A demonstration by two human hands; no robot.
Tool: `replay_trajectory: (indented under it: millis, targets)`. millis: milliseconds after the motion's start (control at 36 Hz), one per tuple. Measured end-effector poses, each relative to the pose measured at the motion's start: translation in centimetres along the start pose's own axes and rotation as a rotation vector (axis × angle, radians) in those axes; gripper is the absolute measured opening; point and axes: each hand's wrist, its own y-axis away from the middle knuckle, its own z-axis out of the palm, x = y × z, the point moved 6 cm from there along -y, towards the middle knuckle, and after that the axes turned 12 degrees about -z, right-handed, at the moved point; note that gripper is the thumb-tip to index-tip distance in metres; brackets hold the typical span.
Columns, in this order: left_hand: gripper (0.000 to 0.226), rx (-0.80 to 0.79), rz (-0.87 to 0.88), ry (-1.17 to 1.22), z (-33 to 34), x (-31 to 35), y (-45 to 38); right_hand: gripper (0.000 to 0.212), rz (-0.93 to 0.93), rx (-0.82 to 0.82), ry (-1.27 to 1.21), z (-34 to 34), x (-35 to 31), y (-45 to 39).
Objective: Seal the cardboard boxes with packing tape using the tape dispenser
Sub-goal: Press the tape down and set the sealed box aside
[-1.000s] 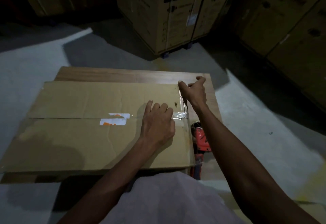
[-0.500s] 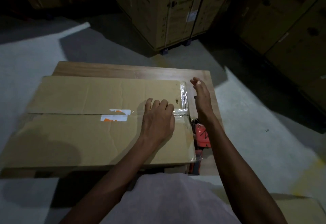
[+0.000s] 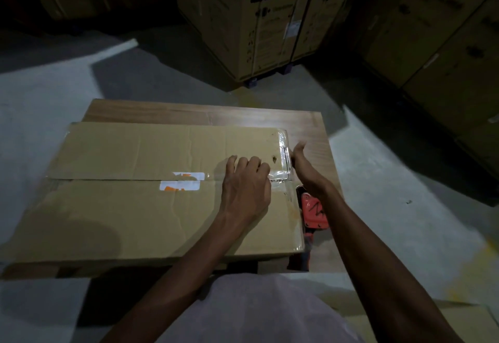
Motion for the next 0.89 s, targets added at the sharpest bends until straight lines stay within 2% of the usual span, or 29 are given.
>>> replay_trajectory:
  millis: [83, 167, 306, 417, 528, 611, 667, 806, 889]
  targets:
    - [0.021, 0.021, 0.006, 0.007, 0.0, -0.1, 0.0, 0.103, 0.065, 0.066, 0.031, -1.5, 0.0, 0.1]
    - [0.020, 0.032, 0.001, 0.024, 0.2, -0.2, -0.3, 0.083, -0.013, 0.167, -0.049, -1.5, -1.5, 0.4]
    - [0.017, 0.049, 0.009, 0.005, 0.5, -0.4, -0.3, 0.075, -0.044, 0.106, -0.238, 2.3, -1.7, 2.8]
    - [0.015, 0.057, 0.012, 0.008, 0.6, -0.3, -0.3, 0.061, -0.021, 0.124, -0.260, 2.7, -1.2, 3.3]
    - [0.015, 0.056, 0.011, 0.019, 0.6, -0.4, -0.3, 0.063, 0.028, 0.065, -0.226, 2.4, -0.7, 4.2]
    - [0.017, 0.055, 0.020, 0.026, 0.7, -0.4, -0.4, 0.082, 0.077, 0.040, -0.182, 1.9, 0.0, 5.2]
    - [0.018, 0.056, 0.023, 0.025, 0.7, -0.3, -0.5, 0.087, 0.083, 0.105, -0.166, 1.1, 0.2, 5.8]
    - [0.020, 0.041, 0.025, 0.029, 0.6, -0.3, -0.5, 0.080, 0.085, 0.276, -0.223, 2.1, 0.9, 8.5]
    - [0.021, 0.027, 0.027, 0.024, 0.7, -0.3, -0.4, 0.066, 0.133, 0.339, -0.263, 3.5, 2.5, 9.9]
